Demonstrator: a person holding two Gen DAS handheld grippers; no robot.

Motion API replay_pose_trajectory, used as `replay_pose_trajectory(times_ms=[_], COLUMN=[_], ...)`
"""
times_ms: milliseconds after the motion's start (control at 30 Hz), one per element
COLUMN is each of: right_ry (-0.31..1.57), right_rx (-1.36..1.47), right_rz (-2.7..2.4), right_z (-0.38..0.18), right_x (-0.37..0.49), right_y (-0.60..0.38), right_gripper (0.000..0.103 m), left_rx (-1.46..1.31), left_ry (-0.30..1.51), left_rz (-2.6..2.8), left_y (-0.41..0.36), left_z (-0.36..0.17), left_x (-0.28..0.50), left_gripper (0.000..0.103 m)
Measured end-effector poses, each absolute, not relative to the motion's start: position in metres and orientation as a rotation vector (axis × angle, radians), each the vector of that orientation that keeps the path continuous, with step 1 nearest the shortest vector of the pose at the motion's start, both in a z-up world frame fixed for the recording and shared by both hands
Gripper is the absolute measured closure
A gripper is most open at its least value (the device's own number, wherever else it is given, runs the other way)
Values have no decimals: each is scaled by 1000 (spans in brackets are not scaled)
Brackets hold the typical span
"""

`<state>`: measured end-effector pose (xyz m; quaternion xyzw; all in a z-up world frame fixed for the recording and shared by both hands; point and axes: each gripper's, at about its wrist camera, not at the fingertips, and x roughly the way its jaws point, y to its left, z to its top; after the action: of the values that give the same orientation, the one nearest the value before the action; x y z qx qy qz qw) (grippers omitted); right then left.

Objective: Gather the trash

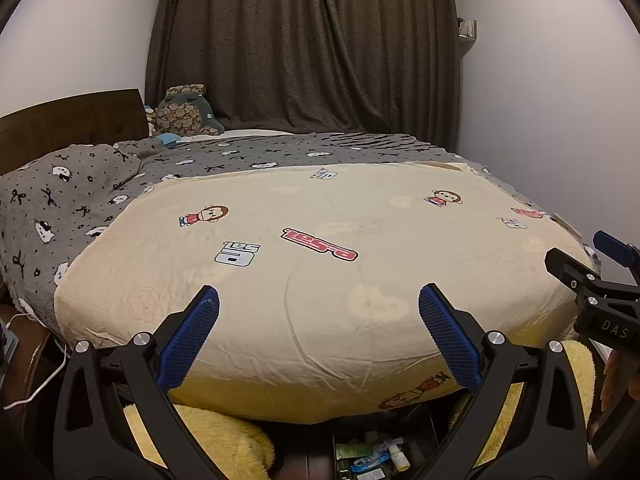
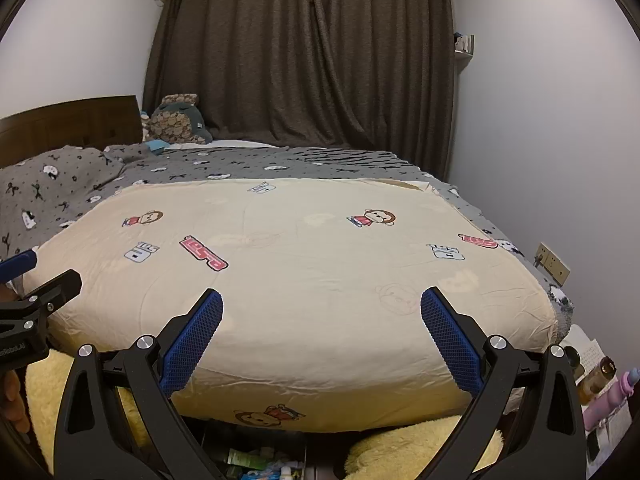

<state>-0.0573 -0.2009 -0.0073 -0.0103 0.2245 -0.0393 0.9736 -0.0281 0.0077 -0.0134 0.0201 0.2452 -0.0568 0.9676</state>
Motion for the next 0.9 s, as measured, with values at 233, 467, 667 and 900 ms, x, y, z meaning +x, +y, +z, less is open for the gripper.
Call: replay_pose_trajectory(times_ms=[233,467,667,900], right_ry=[456,456,453,454], right_rx=[-20,-19,-15,-14], right_rz=[-81,-80,-76,-78], right_z=[-7,-7,-7,-7], right_x=[-58,-58,-57,-57], right_y=[-198,-198,-198,-197], right_gripper=[4,4,4,4], left_rx=[38,32,32,31], left_ry=[497,492,492,492], left_rz=[-115,-110,-108,-107], left_y=[5,5,5,4], left_z=[-15,-15,-16,-16], left_x=[-27,-27,-27,-27], left_gripper=[8,8,8,8])
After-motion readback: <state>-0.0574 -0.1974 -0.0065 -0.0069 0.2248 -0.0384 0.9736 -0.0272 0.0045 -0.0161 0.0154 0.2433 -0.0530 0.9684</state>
